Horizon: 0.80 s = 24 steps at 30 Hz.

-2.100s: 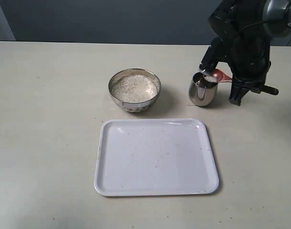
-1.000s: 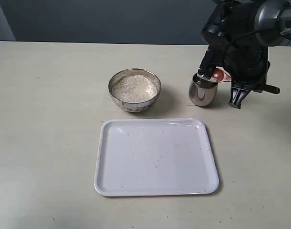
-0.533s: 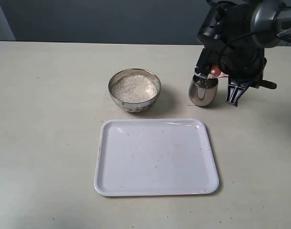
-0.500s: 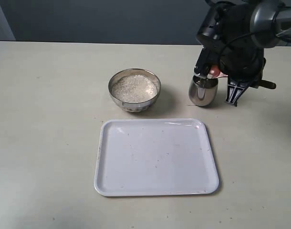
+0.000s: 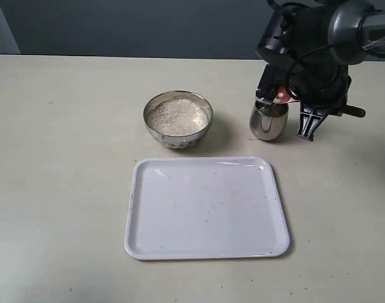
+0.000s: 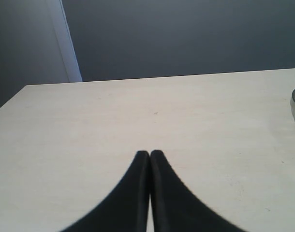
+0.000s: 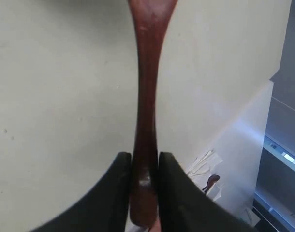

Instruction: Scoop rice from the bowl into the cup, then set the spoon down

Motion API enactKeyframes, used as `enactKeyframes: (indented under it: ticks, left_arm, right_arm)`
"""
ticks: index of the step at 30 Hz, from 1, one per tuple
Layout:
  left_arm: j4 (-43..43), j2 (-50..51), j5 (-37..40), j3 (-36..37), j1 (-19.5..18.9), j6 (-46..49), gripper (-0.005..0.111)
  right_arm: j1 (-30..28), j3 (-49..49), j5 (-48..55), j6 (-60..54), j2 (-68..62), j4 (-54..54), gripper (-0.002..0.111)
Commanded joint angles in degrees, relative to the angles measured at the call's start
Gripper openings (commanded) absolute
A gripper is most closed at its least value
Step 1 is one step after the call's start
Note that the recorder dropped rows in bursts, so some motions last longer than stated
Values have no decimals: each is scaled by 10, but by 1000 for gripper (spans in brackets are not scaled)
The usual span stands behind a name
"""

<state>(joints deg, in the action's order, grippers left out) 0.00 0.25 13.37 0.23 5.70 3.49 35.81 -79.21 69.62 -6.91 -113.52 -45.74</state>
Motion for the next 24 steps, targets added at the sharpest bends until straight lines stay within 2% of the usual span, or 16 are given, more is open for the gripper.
enactKeyframes:
  ticks: [1,19,24]
  left_arm:
    - [0,-3,-2,-2,2,-4,0]
    - [0,-3,-1,-2,2,-4,0]
    - [0,-3,-1,-2,2,-4,0]
  right_arm:
    - [3,2,3,5,6,-15,-1]
    - [3,4,3,21,6,-23,-1]
    - [3,36,3,25,6,-25,-1]
